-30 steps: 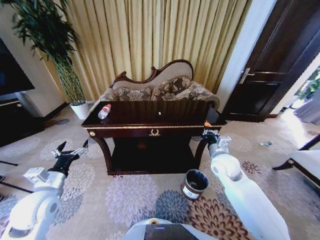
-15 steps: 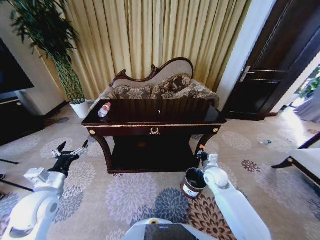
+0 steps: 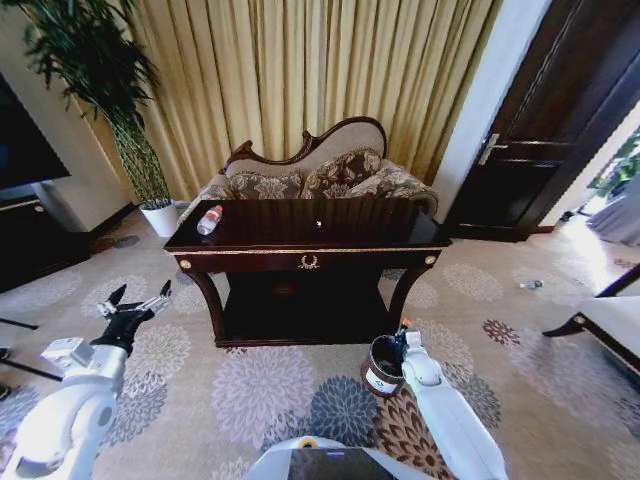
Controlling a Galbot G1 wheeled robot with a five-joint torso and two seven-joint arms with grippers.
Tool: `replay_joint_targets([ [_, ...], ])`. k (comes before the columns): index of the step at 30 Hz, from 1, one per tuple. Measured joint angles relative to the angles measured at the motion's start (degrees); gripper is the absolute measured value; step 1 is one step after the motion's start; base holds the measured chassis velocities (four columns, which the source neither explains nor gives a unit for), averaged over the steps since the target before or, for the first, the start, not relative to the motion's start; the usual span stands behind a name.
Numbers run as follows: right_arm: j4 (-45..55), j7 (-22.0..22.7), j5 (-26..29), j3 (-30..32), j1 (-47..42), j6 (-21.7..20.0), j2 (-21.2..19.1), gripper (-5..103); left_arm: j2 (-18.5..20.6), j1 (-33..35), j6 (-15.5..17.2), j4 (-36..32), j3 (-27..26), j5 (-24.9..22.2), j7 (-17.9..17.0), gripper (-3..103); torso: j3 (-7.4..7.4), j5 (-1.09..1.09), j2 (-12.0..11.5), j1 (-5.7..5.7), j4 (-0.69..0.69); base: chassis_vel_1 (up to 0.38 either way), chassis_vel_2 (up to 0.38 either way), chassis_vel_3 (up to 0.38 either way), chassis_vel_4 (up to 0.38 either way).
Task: Move to the front of the table and place the trash on the table into the trash bin.
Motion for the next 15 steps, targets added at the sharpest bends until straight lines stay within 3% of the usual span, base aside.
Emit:
replay_joint_targets([
  [2,-2.0,-2.8,-3.1,0.8,0.0,0.7,0.3,0,0.0,0.0,0.1,0.2,0.1,0.0,0.0,100,0.00,-0.01,0.0,0.01,0.00,0.000,0.000,0.000,0.000],
  [5,-3.3,-3.4,-4.6,1.1,0.1,1.4,0.7,-1,0.1,0.0,0.1,0.2,0.1,0.0,0.0,100,0.01,0.00,0.0,0.01,-0.02,0.000,0.000,0.000,0.000],
  [15,-4.8,-3.6,-6.6,2.0,0.1,3.9,2.7,37,0.3,0.5,0.0,0.3,0.1,0.3,0.5,100,0.00,0.00,0.0,0.01,0.00,0.000,0.000,0.000,0.000],
])
